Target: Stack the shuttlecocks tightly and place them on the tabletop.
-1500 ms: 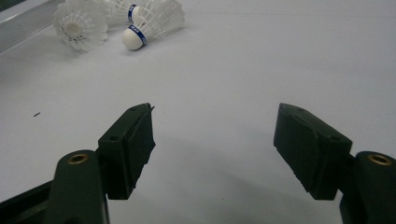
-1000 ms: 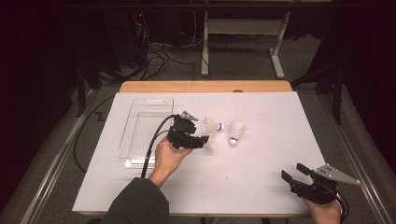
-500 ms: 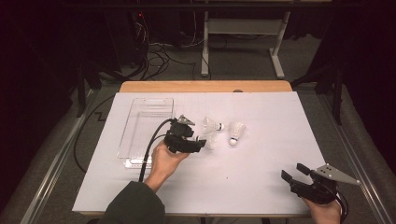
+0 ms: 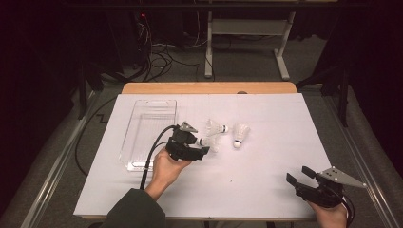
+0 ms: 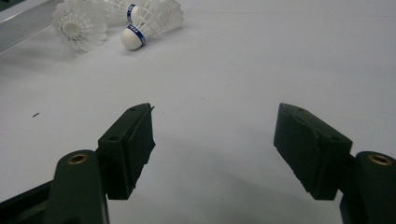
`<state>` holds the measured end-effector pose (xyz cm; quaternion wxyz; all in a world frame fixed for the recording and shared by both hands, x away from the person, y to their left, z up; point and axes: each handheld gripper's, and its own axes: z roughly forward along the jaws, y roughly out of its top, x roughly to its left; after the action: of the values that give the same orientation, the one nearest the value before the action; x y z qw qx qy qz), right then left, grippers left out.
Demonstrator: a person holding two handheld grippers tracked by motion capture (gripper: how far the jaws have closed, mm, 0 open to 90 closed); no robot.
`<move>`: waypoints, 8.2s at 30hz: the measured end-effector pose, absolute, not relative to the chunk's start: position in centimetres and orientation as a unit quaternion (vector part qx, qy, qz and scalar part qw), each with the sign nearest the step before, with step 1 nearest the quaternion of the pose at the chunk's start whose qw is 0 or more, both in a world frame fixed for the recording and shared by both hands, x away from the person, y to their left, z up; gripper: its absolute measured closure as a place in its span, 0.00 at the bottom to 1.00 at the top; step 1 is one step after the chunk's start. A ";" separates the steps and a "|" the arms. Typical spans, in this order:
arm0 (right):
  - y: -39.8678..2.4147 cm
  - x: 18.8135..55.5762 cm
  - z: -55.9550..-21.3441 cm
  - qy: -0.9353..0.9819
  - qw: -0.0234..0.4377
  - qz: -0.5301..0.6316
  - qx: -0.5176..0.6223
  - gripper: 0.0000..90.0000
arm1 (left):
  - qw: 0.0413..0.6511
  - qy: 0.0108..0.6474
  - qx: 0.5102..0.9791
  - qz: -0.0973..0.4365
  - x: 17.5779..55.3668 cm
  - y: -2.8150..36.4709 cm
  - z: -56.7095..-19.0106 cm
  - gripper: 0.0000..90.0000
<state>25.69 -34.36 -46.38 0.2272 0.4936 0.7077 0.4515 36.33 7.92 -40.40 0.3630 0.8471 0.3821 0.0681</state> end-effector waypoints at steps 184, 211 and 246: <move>-32.5 26.9 -45.3 0.718 0.231 0.454 0.474 0.32 | 0.450 0.472 0.740 0.162 24.4 24.9 -45.7 0.38; -29.5 29.5 -44.4 0.734 0.207 0.464 0.450 0.34 | 0.446 0.472 0.742 0.167 24.3 24.9 -45.7 0.37; -26.5 33.1 -43.6 0.745 0.201 0.464 0.435 0.35 | 0.443 0.470 0.745 0.166 24.4 24.9 -45.8 0.37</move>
<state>33.08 -26.48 -43.56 0.2006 0.4355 0.7448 0.4642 24.37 24.86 -45.81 0.4434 0.7447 0.4701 0.1665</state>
